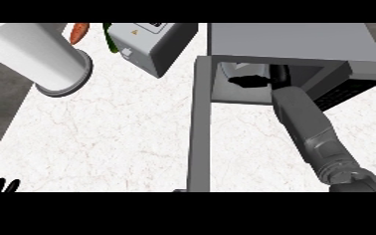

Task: Pick up the milk, place it into the microwave and close the microwave

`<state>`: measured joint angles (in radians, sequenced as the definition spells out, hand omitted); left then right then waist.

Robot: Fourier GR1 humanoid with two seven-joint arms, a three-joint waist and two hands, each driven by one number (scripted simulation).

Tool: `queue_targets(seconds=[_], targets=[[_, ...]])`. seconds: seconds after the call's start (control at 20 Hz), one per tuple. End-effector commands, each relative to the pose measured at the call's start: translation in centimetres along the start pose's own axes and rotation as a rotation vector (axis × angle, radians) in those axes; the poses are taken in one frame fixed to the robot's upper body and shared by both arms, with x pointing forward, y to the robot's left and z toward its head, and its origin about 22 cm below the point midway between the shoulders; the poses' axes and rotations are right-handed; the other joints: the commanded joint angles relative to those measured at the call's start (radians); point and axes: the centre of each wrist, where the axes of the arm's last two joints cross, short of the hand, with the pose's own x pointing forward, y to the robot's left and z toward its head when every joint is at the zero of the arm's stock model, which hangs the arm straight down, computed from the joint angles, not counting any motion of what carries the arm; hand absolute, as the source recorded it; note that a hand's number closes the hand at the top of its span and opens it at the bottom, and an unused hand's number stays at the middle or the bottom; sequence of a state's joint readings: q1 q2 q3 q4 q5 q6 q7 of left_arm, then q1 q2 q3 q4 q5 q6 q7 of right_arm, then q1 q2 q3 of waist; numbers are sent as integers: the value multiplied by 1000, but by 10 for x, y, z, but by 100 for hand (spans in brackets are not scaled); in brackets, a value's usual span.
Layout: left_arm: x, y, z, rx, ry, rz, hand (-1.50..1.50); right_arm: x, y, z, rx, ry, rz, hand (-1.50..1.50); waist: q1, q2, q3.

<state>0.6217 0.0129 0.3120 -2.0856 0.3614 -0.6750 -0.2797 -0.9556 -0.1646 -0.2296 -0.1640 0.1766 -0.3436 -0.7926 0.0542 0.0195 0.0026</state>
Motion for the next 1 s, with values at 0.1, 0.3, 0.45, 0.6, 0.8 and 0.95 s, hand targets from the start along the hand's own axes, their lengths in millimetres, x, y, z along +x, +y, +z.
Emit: queue_targets(seconds=[0.1,0.3,0.45,0.6,0.8,0.95], targets=[[18,-25,-4,-46,-9,-16,-150,-8,-3,10,62,0,-98,-150,-38,-20,-2],[-2,-39,-18,-77,2,-1,-150,-19,19,38,72,19,-151,-150,-49,-22,-3],[1,-38,-40,-98,9,-5,-150,-37,7,63,74,18,-185,-150,-68,-25,-3],[-10,-47,-30,-119,28,5,-150,-32,26,79,100,19,-222,-150,-85,-36,-4],[-8,-60,-57,-173,49,9,-150,-38,19,107,108,38,-247,-150,-92,-34,-4],[-14,-72,-53,-223,102,16,150,-41,8,130,117,37,-304,-150,-97,-37,-5]])
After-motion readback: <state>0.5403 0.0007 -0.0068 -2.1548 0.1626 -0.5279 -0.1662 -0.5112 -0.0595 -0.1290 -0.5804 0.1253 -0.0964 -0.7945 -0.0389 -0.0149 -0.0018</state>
